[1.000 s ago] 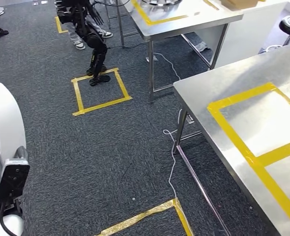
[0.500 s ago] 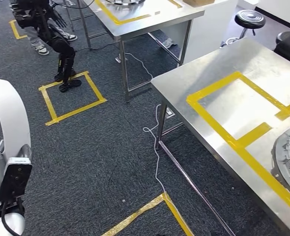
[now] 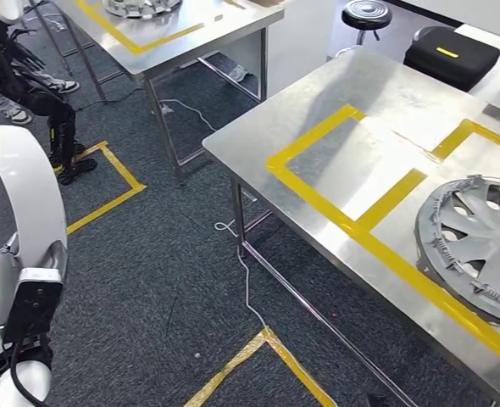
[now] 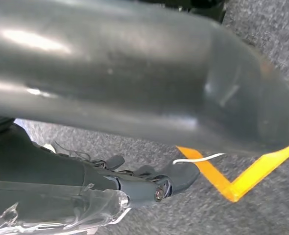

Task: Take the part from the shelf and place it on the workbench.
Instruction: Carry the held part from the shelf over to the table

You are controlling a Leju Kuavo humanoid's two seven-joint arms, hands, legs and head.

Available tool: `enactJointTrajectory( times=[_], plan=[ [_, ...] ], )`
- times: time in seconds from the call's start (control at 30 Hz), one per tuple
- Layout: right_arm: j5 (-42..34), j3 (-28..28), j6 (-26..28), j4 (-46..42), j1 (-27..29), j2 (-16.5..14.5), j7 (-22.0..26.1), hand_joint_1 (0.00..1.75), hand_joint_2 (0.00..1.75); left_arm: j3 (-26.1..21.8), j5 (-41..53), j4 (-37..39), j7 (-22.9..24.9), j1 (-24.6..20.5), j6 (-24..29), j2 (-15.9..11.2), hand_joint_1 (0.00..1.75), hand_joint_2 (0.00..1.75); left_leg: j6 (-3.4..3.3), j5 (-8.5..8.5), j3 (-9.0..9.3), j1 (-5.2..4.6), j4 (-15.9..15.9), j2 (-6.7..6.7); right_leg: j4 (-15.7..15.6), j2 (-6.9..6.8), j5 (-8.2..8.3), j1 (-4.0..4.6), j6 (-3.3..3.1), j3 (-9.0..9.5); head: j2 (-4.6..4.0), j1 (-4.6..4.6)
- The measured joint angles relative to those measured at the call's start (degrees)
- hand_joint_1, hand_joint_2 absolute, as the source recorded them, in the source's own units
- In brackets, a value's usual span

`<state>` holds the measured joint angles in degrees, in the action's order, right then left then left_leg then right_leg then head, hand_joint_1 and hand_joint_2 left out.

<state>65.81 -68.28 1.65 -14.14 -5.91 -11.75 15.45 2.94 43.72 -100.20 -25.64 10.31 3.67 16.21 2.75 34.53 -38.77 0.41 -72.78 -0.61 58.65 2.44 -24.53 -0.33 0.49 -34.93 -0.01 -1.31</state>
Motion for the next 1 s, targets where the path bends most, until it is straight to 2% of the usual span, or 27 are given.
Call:
enactJointTrajectory(
  times=[0.03,0.07,0.13,0.2,0.23,0.27,0.3,0.37,0.4,0.43,0.47,0.5,0.53,0.57,0.6,0.63,0.67,0.7,0.73,0.8,0.87,0.93,0.97,1.0],
  plan=[
    [0.01,0.0,0.03,0.0,0.07,0.01,-0.05,0.0,0.0,0.03,-0.21,0.03,-0.02,-0.02,-0.01,-0.02,1.75,1.75,0.01,-1.24,0.0,0.05,0.59,0.1,0.0,0.75,0.03,-0.07,0.07,0.02,0.0,0.01],
    [0.0,0.0,0.07,0.0,0.11,0.01,-0.07,0.0,0.0,0.08,-0.37,0.04,-0.07,-0.07,-0.02,-0.03,1.75,1.75,0.04,-3.24,0.97,0.17,3.05,0.38,0.02,1.52,0.09,-0.19,0.21,0.04,-0.01,0.0],
    [-0.03,0.0,0.1,0.0,0.05,0.03,-0.07,0.0,0.0,0.24,-0.81,0.05,-0.29,-0.22,-0.03,-0.06,1.75,1.75,0.21,-6.89,4.22,0.76,10.32,2.89,0.25,3.02,0.16,-0.28,0.79,-0.17,-0.01,0.16],
    [-0.06,0.0,0.1,0.0,0.01,0.07,0.03,0.0,0.0,0.39,-1.24,0.1,-0.55,-0.36,-0.12,-0.07,1.75,1.75,-0.07,-7.88,5.97,1.19,14.4,5.19,0.37,4.26,0.31,-0.29,1.62,-0.7,-0.01,0.4],
    [-0.07,0.0,0.1,0.0,0.1,0.09,0.08,0.0,0.0,0.46,-1.45,0.13,-0.64,-0.44,-0.16,-0.05,1.75,1.75,-0.48,-7.73,6.1,1.14,14.9,5.31,0.27,4.82,0.46,-0.33,2.04,-0.95,-0.01,0.5],
    [-0.07,0.0,0.1,0.0,0.27,0.11,0.13,0.0,0.0,0.61,-1.6,0.16,-0.7,-0.53,-0.2,-0.04,1.75,1.75,-0.98,-7.8,6.03,1.09,14.83,4.73,0.0,5.25,0.64,-0.48,2.43,-1.14,-0.01,0.52],
    [-0.07,0.0,0.1,0.0,0.46,0.15,0.16,0.0,0.0,0.81,-1.7,0.17,-0.75,-0.64,-0.22,-0.03,1.75,1.75,-1.44,-7.89,6.08,1.06,14.93,4.14,0.09,4.63,0.57,-0.49,2.73,-1.32,-0.01,0.53],
    [-0.1,0.0,0.04,0.0,0.5,0.21,0.23,0.0,0.0,1.17,-1.77,0.19,-0.82,-0.77,-0.26,-0.03,1.75,1.75,-2.29,-8.04,6.21,1.06,15.13,2.8,2.98,1.63,-1.23,-0.3,3.09,-2.78,0.0,0.2],
    [-0.12,0.0,-0.02,0.0,0.39,0.21,0.31,0.0,0.0,1.25,-1.79,0.2,-0.84,-0.79,-0.29,-0.03,1.75,1.75,-2.56,-8.0,6.24,0.91,15.14,2.1,6.28,-0.24,-3.03,-0.18,3.16,-4.31,-0.01,0.04],
    [-0.13,0.0,-0.08,0.0,0.24,0.21,0.39,0.0,0.0,1.27,-1.81,0.23,-0.85,-0.79,-0.32,-0.03,1.75,1.75,-2.77,-7.94,6.25,0.75,15.14,1.31,10.37,-1.25,-4.99,-0.17,3.21,-6.23,-0.01,-0.06],
    [-0.13,0.0,-0.13,0.0,0.13,0.21,0.46,0.0,0.0,1.27,-1.85,0.27,-0.85,-0.79,-0.35,-0.04,1.75,1.75,-2.87,-7.89,6.28,0.6,15.13,0.53,14.06,-1.68,-6.48,-0.18,3.25,-7.95,-0.01,-0.05],
    [-0.13,-0.01,-0.15,0.0,0.13,0.22,0.49,0.0,0.0,1.29,-1.88,0.31,-0.85,-0.8,-0.39,-0.04,1.75,1.75,-2.96,-7.82,6.33,0.47,15.12,-0.23,16.29,-1.86,-7.05,-0.18,3.24,-8.93,-0.01,-0.06],
    [-0.14,-0.01,-0.16,0.0,0.18,0.24,0.48,0.0,0.0,1.31,-1.95,0.34,-0.85,-0.81,-0.43,-0.04,1.75,1.75,-2.99,-7.73,6.43,0.36,15.11,-0.9,16.31,-1.94,-6.55,-0.18,3.19,-8.79,-0.01,-0.06],
    [-0.14,-0.02,-0.16,0.0,0.25,0.26,0.44,0.0,0.0,1.33,-2.08,0.37,-0.85,-0.82,-0.48,-0.04,1.75,1.75,-2.96,-7.62,6.58,0.29,15.11,-1.49,14.01,-2.09,-5.13,-0.17,3.08,-7.46,-0.01,-0.07],
    [-0.14,-0.02,-0.16,0.0,0.29,0.3,0.39,0.0,0.0,1.39,-2.26,0.38,-0.85,-0.84,-0.56,-0.04,1.75,1.75,-2.86,-7.47,6.79,0.21,15.11,-2.03,10.07,-2.68,-3.23,-0.1,2.89,-5.2,-0.01,-0.08],
    [-0.14,-0.02,-0.17,0.0,0.25,0.33,0.32,0.0,0.0,1.46,-2.5,0.38,-0.86,-0.86,-0.7,-0.04,1.75,1.75,-2.66,-7.29,7.0,0.04,15.08,-2.52,6.07,-3.94,-1.85,0.16,2.61,-2.96,-0.01,-0.08],
    [-0.13,-0.02,-0.17,0.0,0.15,0.36,0.25,0.0,0.0,1.54,-2.72,0.39,-0.86,-0.9,-0.83,-0.06,1.75,1.75,-2.43,-7.11,7.17,-0.12,15.03,-2.95,2.94,-4.91,-0.89,0.37,2.33,-1.19,-0.01,-0.04],
    [-0.1,-0.02,-0.17,0.0,0.06,0.38,0.2,0.0,0.0,1.62,-2.88,0.39,-0.86,-0.93,-0.95,-0.09,1.75,1.75,-2.19,-6.97,7.3,-0.28,15.0,-3.36,1.12,-5.66,-0.5,0.58,2.06,-0.2,-0.01,-0.01],
    [-0.06,-0.02,-0.18,0.0,0.01,0.38,0.16,0.0,0.0,1.67,-2.98,0.4,-0.87,-0.96,-1.03,-0.11,1.75,1.75,-1.96,-6.88,7.38,-0.39,15.02,-3.77,0.66,-5.81,-0.63,0.77,1.82,-0.05,-0.01,0.02],
    [0.01,-0.02,-0.18,0.0,0.07,0.39,0.09,0.0,0.0,1.75,-3.0,0.4,-0.87,-0.99,-1.07,-0.14,1.75,1.75,-1.38,-6.72,7.63,-0.33,15.22,-4.55,0.49,-4.56,-0.46,0.67,1.31,-0.14,-0.01,0.02],
    [0.04,-0.02,-0.16,0.0,0.1,0.4,0.03,0.0,0.0,1.85,-3.01,0.4,-0.89,-1.04,-1.07,-0.19,1.75,1.75,-0.66,-5.47,7.21,-0.17,13.79,-3.43,0.15,-3.36,-0.21,0.33,0.75,0.01,-0.01,0.13],
    [0.12,-0.02,-0.17,0.0,0.0,0.4,-0.03,0.0,0.0,1.89,-3.03,0.43,-0.92,-1.07,-1.07,-0.29,1.75,1.75,-0.21,-2.21,4.46,-0.06,7.88,-1.09,-0.02,-2.2,-0.05,-0.02,0.44,0.09,-0.01,0.35],
    [0.21,-0.02,-0.18,0.0,-0.03,0.39,-0.09,0.0,0.0,1.87,-3.05,0.45,-0.93,-1.07,-1.07,-0.33,1.75,1.75,-0.12,-0.41,2.38,-0.04,3.84,-0.38,-0.02,-1.61,-0.02,-0.11,0.36,0.05,-0.01,0.43],
    [0.33,-0.02,-0.19,0.0,0.01,0.39,-0.16,0.0,0.0,1.86,-3.08,0.49,-0.93,-1.07,-1.07,-0.36,1.75,1.75,-0.07,0.65,0.56,-0.02,0.54,-0.04,-0.02,-0.98,-0.02,-0.17,0.36,0.03,-0.01,0.46]
  ],
)
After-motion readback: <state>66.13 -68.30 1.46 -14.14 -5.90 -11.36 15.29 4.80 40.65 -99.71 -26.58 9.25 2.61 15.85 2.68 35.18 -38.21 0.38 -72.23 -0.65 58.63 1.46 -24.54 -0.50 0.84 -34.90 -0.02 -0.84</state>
